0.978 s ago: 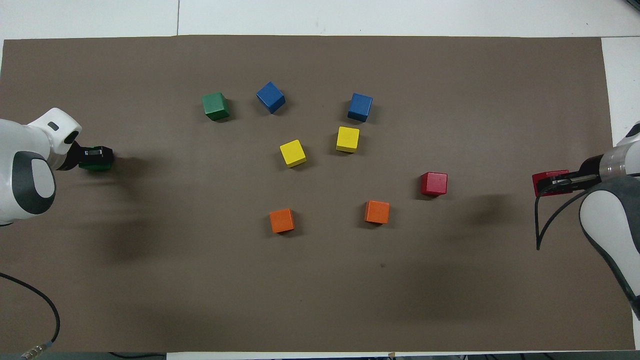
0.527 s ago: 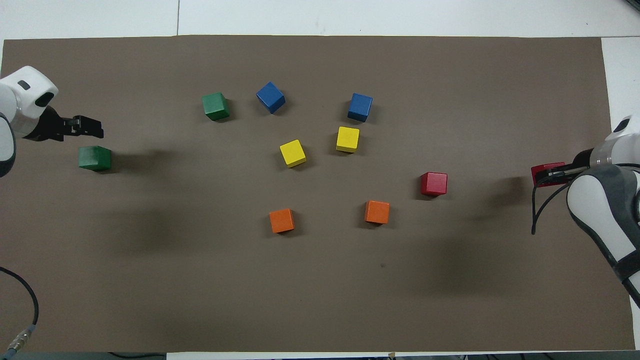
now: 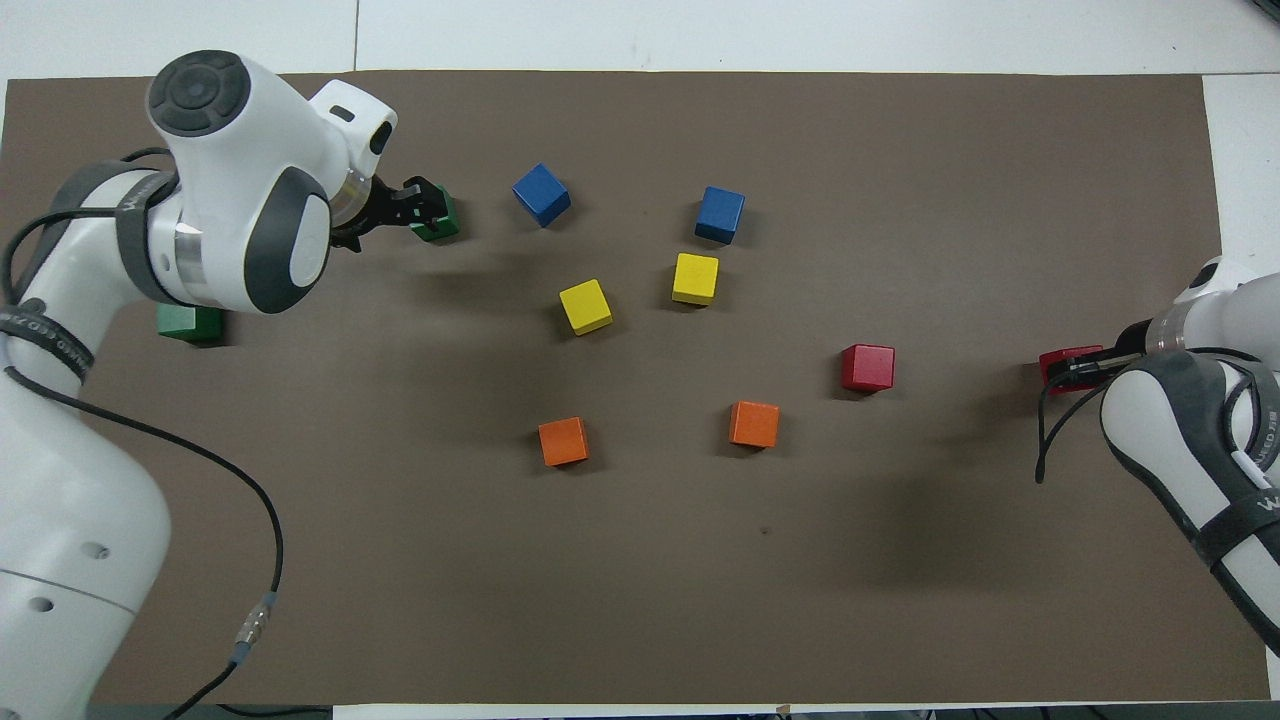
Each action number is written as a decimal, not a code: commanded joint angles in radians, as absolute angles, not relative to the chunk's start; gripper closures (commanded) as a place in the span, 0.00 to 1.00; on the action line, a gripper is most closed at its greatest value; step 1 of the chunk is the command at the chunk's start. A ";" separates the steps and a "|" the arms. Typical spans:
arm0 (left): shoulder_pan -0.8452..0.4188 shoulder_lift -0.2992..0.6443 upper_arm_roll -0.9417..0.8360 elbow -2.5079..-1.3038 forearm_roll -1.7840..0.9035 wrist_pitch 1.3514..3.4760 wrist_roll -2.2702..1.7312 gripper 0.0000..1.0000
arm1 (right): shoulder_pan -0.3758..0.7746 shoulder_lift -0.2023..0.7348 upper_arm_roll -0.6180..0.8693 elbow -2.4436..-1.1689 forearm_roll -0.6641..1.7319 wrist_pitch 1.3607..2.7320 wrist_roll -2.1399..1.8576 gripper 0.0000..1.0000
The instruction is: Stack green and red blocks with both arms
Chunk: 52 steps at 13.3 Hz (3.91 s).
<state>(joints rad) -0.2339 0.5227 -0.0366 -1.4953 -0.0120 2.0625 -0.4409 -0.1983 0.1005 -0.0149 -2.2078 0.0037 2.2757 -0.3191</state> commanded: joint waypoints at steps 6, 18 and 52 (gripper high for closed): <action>-0.270 0.719 0.017 -1.330 0.017 2.134 -0.488 0.00 | -0.210 0.124 -0.008 -2.240 -0.003 2.373 -0.304 1.00; -0.296 0.689 0.018 -1.422 0.060 2.182 -0.514 1.00 | -0.199 0.089 -0.008 -2.119 -0.005 2.132 -0.290 0.00; 0.164 0.287 0.018 -1.931 -0.066 2.293 0.361 1.00 | 0.202 0.160 0.009 -2.212 0.035 2.405 0.443 0.05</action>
